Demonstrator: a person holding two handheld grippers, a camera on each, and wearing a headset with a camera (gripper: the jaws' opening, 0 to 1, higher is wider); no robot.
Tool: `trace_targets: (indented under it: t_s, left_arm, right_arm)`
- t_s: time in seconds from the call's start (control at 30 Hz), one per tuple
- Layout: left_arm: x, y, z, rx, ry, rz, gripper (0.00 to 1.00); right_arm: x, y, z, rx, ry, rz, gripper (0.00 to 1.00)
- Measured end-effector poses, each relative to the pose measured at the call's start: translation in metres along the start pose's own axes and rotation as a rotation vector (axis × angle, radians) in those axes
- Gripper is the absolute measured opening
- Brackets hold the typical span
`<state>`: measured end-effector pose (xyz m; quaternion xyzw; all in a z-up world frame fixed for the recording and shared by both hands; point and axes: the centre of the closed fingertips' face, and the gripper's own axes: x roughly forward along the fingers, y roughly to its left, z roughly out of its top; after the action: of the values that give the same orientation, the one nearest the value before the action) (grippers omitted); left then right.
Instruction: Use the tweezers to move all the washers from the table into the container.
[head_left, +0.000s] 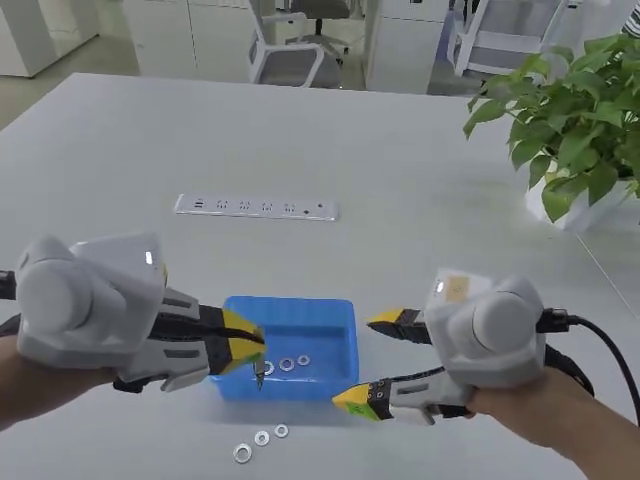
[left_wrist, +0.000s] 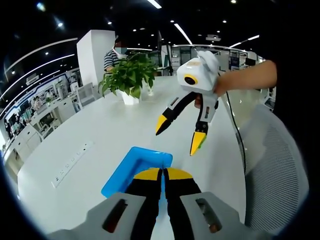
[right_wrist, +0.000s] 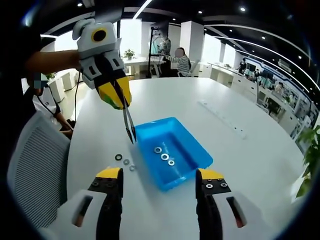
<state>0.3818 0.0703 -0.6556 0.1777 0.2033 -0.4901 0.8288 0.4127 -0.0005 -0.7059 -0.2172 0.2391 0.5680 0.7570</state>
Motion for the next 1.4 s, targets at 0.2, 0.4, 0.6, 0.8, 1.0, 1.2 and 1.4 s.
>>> trace_targets:
  t_s: [0.2,0.4,0.6,0.8,1.0,1.2,1.4]
  left_arm:
    - [-0.003,-0.006,-0.007,-0.005,0.004,-0.006,0.06]
    - [-0.005,-0.012,-0.013,-0.012,0.004,-0.010,0.06]
    - [-0.004,-0.021,-0.018,-0.017,-0.002,-0.023,0.06]
    - [-0.001,-0.030,-0.025,-0.029,0.006,-0.039,0.06]
    - [0.001,-0.034,-0.032,-0.044,0.011,-0.041,0.06]
    - [0.002,-0.037,-0.037,-0.047,0.026,-0.044,0.06]
    - [0.005,-0.040,-0.043,-0.055,0.038,-0.051,0.06]
  right_arm:
    - [-0.005,0.002,-0.005,0.017,0.005,-0.012,0.62]
    - [-0.008,0.003,-0.007,0.028,0.007,-0.021,0.63]
    - [-0.012,0.005,-0.008,0.032,0.003,-0.032,0.66]
    - [-0.014,0.012,-0.015,0.040,0.015,-0.033,0.66]
    - [-0.016,0.014,-0.015,0.046,0.006,-0.039,0.66]
    - [-0.017,0.018,-0.015,0.049,0.002,-0.039,0.66]
    - [-0.018,0.021,-0.019,0.052,0.011,-0.037,0.66]
